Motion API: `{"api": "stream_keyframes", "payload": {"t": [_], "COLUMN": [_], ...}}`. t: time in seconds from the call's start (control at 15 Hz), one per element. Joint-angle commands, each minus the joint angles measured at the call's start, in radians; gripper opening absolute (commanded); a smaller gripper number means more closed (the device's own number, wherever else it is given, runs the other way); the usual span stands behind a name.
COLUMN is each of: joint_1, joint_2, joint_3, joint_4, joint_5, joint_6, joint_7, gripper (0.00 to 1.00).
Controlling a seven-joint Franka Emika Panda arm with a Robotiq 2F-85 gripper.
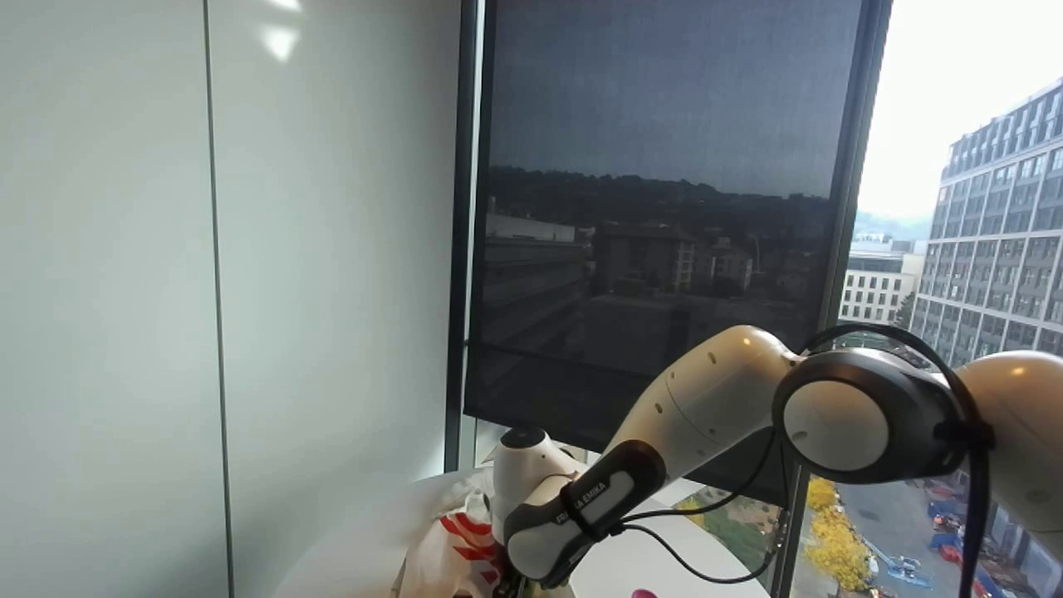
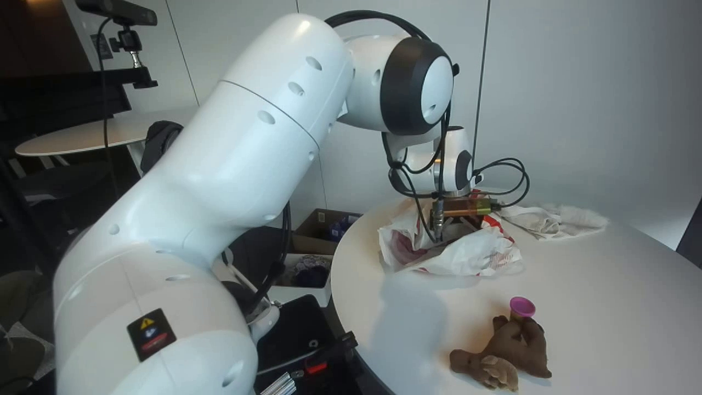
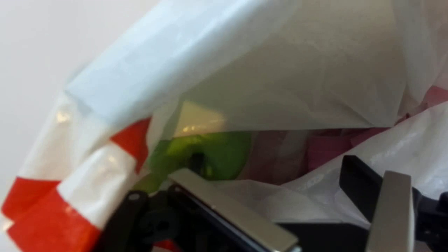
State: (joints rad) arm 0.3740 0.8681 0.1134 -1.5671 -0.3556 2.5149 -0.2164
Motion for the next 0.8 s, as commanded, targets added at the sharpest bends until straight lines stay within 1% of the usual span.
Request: {"api": "stream_keyframes", "payload": {"t": [0.0, 0.33, 0.53, 0.73], "joint_1": [0.044, 0.057, 0.062, 0.079], "joint_2": [-0.035, 0.009, 0.028, 0.029], "joint_3": [-0.062, -0.09, -0.103, -0.129], "joint_4": [-0.036, -0.004, 0.001, -0.01], "joint_5": [-0.066, -0.106, -0.137, -0.195], "joint_6": [0.05, 0.03, 0.047, 0.101], "joint_7": [0.078, 0.091, 0.082, 0.098], "gripper": [1.0, 1.0, 1.0, 1.0]}}
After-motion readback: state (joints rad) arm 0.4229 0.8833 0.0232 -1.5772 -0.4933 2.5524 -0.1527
